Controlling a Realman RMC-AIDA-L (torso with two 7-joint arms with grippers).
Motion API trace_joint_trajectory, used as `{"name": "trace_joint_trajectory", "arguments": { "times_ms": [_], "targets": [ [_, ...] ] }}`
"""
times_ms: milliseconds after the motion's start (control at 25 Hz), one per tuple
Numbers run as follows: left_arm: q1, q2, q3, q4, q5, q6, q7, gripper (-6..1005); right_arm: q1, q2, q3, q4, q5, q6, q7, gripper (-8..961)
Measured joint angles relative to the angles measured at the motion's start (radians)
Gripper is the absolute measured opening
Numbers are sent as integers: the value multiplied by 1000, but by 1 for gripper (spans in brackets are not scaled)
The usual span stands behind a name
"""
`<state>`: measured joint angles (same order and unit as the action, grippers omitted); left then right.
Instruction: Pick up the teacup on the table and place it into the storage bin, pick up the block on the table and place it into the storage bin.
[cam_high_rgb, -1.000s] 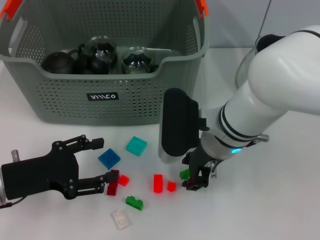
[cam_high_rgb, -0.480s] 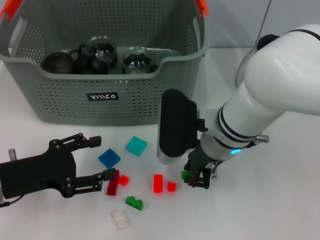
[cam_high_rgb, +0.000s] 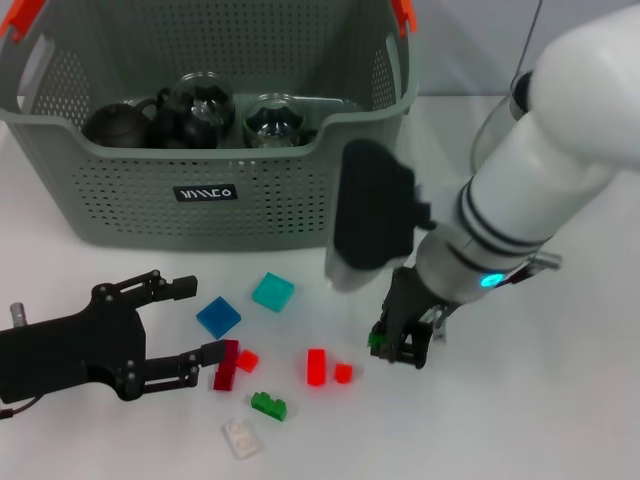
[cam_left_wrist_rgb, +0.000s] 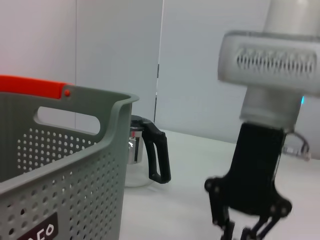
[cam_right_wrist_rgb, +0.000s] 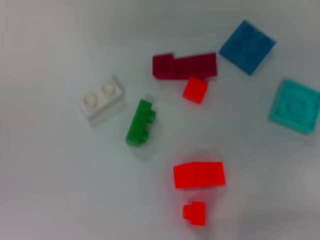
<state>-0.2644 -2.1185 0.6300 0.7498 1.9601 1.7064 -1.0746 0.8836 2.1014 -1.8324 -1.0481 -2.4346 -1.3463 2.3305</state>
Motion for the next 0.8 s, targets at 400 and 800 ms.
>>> {"name": "trace_joint_trajectory", "arguments": {
  "times_ms": [400, 800],
  "targets": [
    [-2, 3, -12, 3, 4, -7, 3, 829, 5, -1, 493, -284, 61, -244, 21, 163],
    [-12, -1, -13, 3, 0, -6, 4, 830, 240, -5, 798, -65, 182, 13, 49, 163]
  ]
}}
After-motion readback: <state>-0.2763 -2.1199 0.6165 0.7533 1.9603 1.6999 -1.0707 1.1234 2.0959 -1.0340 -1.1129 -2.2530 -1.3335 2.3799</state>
